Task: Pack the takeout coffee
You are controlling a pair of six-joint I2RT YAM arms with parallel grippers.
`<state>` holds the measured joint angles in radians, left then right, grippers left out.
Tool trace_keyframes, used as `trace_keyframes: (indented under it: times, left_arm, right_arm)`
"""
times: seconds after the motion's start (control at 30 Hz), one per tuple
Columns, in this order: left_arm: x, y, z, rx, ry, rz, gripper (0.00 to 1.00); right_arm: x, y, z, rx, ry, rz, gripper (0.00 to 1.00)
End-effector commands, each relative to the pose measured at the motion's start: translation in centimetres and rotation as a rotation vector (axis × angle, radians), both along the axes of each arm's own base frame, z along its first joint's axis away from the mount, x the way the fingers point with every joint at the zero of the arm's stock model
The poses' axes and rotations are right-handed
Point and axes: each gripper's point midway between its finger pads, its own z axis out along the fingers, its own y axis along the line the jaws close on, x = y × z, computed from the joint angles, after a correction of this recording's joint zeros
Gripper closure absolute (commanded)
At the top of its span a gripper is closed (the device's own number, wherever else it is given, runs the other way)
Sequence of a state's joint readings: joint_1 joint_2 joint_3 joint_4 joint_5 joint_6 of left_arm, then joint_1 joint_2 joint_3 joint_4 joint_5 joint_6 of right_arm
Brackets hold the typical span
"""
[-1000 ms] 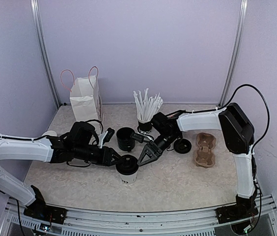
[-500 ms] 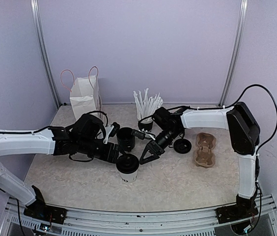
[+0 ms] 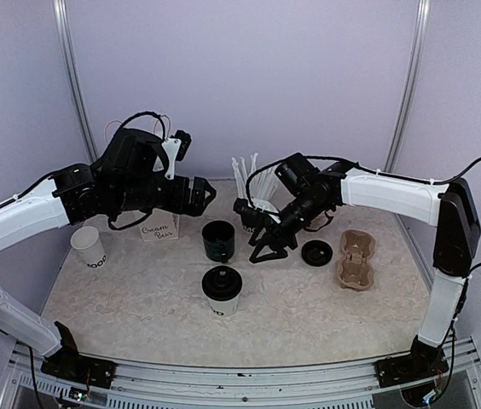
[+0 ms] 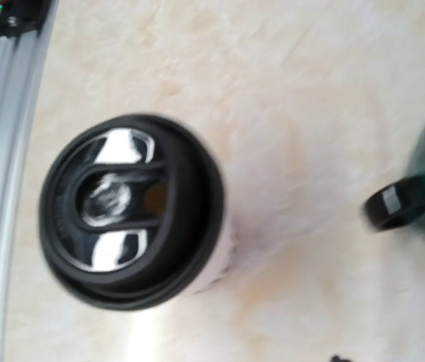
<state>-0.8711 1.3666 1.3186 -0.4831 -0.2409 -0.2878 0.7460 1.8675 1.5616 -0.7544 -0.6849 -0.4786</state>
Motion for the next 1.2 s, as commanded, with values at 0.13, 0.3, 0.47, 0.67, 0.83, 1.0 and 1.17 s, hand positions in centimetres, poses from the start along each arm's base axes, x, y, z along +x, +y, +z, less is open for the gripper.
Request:
trace_keyframes:
  times: [0.13,0.3,0.47,0.67,0.83,1.0,1.17]
  left_arm:
    - [1.7,4.3,11.1,-0.081,-0.395,0.148,0.01]
    - [0.7,7.0,14.1,-0.254,-0.484,0.252,0.01]
    - [1.0,7.8,12.5,-0.186,-0.453,0.274,0.01]
    - [0.4,7.6,11.5,-0.199,-0.429,0.243,0.01]
    - [0.6,8.0,10.7,-0.169,-0.416,0.256,0.01]
    - [0.9,7.5,9.4,-0.135,-0.384,0.25,0.01]
    - [1.0,6.9,8.8,-0.127,-0.364,0.231,0.01]
  right_arm:
    - [0.3,2.7,2.4,0.002,-0.288,0.119,0.3]
    - [-1.0,4.9,1.3,-0.02,-0.272,0.165,0.26]
    - [-1.8,6.0,-0.4,-0.063,-0.26,0.199,0.22]
    - [-2.9,6.4,-2.1,-0.113,-0.254,0.246,0.2]
    - [-3.5,6.6,-2.2,-0.113,-0.24,0.263,0.2]
    - [-4.3,6.6,-1.8,-0.099,-0.215,0.295,0.19]
    - [-5.1,6.6,-2.4,-0.115,-0.193,0.325,0.18]
